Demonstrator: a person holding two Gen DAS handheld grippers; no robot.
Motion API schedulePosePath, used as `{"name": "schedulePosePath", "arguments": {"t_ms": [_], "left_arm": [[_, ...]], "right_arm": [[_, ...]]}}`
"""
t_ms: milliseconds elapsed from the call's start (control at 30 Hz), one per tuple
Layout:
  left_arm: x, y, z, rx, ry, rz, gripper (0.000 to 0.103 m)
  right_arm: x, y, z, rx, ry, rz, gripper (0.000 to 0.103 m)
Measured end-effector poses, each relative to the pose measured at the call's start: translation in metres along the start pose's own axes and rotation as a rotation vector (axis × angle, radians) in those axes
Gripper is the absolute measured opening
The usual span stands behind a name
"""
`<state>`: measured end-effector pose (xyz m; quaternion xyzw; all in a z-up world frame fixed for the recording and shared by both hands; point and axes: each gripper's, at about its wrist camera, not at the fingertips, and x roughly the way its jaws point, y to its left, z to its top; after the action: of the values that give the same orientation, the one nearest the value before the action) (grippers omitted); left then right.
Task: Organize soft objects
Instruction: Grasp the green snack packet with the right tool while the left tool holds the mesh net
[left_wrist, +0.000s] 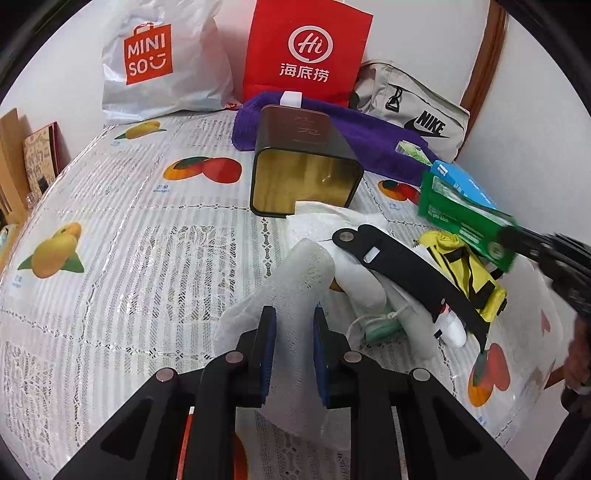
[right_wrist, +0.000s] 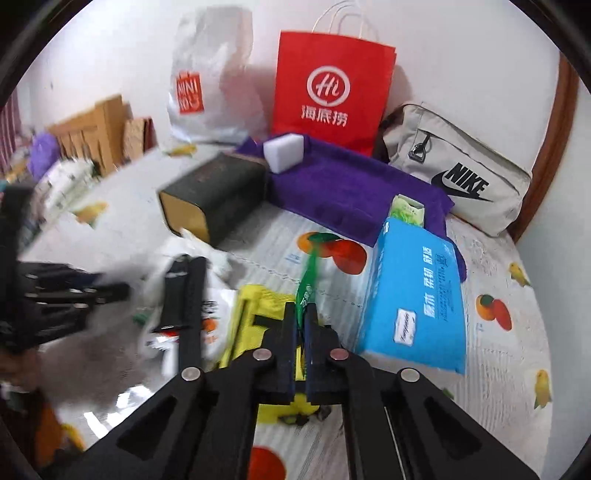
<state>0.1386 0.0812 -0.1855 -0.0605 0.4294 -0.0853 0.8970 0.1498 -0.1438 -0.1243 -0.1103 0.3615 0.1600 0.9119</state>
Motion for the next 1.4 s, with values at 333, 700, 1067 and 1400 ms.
{"name": "schedulePosePath", "arguments": {"t_ms": [333, 700, 1067, 1400], "left_arm": [[-0.003, -0.004, -0.003, -0.012, 0.002, 0.032, 0.018], [-0.004, -0.009, -0.004, -0.013, 0.008, 0.074, 0.018], [-0.003, -0.011, -0.004, -0.002, 0.004, 0.089, 0.018], [-0.003, -0.011, -0.004, -0.013, -0.012, 0.085, 0.018]], "right_arm": [[-0.061, -0.026, -0.042, 0.107, -0.014, -0.032, 0.003], [-0.051, -0.049, -0.089, 0.162, 0.049, 0.013, 0.006], [-0.006, -0.045, -0.08, 0.144, 0.057, 0.073, 0.029], [0.003, -0.045, -0.071, 0.151, 0.039, 0.132, 0.007]]}}
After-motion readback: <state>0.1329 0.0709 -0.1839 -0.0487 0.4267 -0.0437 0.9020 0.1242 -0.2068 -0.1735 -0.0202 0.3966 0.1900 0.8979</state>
